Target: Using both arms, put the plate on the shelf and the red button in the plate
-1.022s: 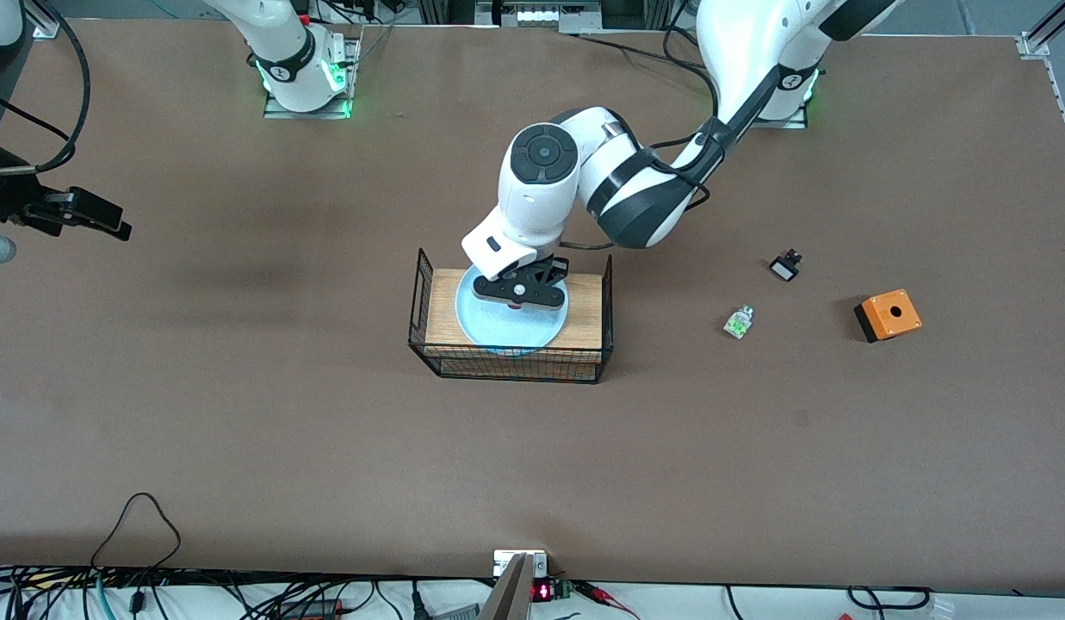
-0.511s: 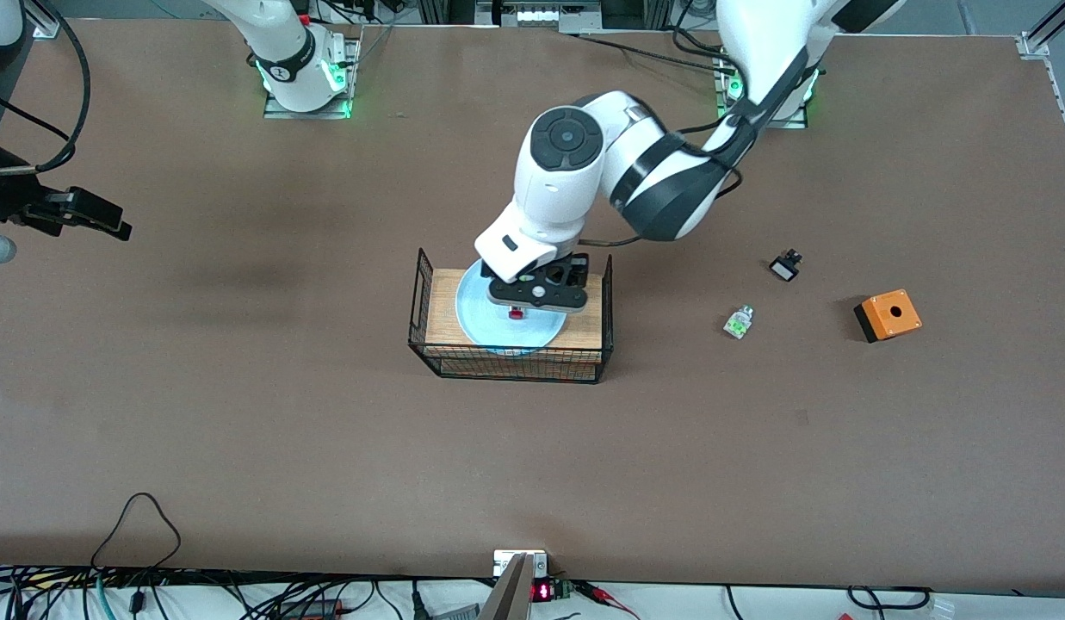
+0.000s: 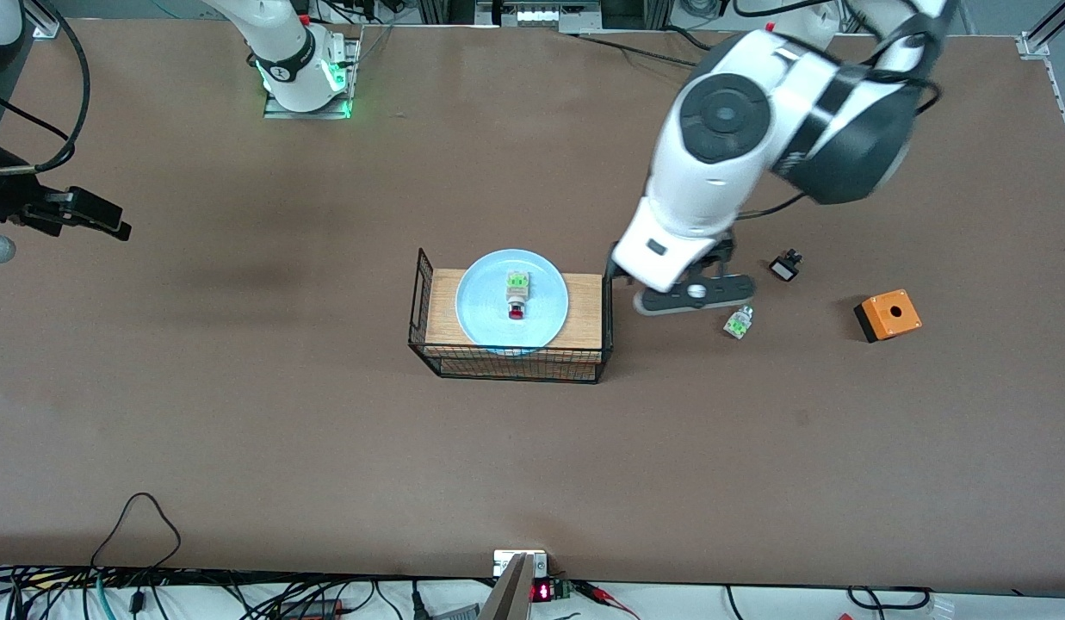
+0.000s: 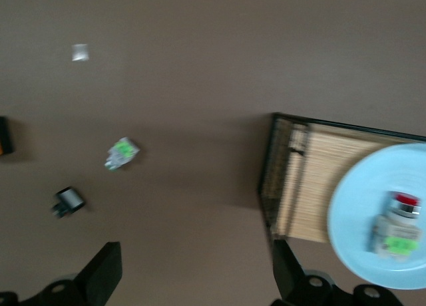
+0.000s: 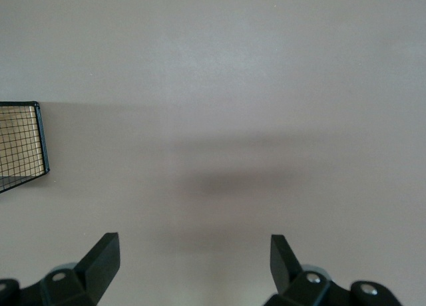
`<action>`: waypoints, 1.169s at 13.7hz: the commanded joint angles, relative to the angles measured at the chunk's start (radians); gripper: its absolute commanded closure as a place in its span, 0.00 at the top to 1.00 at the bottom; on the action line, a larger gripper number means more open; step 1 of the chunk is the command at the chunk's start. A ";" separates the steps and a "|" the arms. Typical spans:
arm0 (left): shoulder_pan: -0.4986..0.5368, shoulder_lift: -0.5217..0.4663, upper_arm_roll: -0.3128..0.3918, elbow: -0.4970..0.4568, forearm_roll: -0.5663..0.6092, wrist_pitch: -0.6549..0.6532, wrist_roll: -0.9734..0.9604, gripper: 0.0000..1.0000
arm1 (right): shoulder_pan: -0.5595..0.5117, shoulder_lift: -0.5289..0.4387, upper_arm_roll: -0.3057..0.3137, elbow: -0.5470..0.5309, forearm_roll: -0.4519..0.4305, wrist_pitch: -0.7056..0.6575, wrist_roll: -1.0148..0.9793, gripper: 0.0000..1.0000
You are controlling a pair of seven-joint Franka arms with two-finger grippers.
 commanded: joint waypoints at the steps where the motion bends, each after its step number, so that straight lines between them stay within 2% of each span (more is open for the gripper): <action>1: 0.079 -0.041 -0.007 -0.012 -0.018 -0.076 0.134 1.00 | 0.010 -0.013 0.001 0.001 -0.005 -0.004 -0.007 1.00; 3: 0.109 -0.079 0.022 -0.032 -0.034 -0.076 0.283 1.00 | 0.010 -0.013 0.001 0.002 -0.005 -0.004 -0.007 1.00; 6: 0.119 -0.232 0.219 -0.193 -0.189 -0.036 0.461 1.00 | 0.010 -0.016 0.001 0.001 -0.003 -0.006 -0.007 1.00; 8: 0.114 -0.307 0.325 -0.302 -0.232 0.017 0.576 1.00 | 0.010 -0.018 0.001 0.001 -0.003 -0.006 -0.007 1.00; 10: 0.119 -0.407 0.376 -0.435 -0.232 0.108 0.642 1.00 | 0.010 -0.016 0.001 0.001 -0.005 -0.006 -0.006 1.00; 11: 0.119 -0.433 0.402 -0.468 -0.231 0.141 0.647 1.00 | 0.010 -0.016 0.001 0.001 -0.003 -0.006 -0.006 1.00; 13: 0.119 -0.446 0.436 -0.483 -0.228 0.145 0.653 1.00 | 0.010 -0.016 0.001 0.001 -0.003 -0.006 -0.007 1.00; 16: 0.122 -0.470 0.439 -0.517 -0.225 0.149 0.727 1.00 | 0.010 -0.016 0.001 0.001 -0.005 -0.014 -0.006 1.00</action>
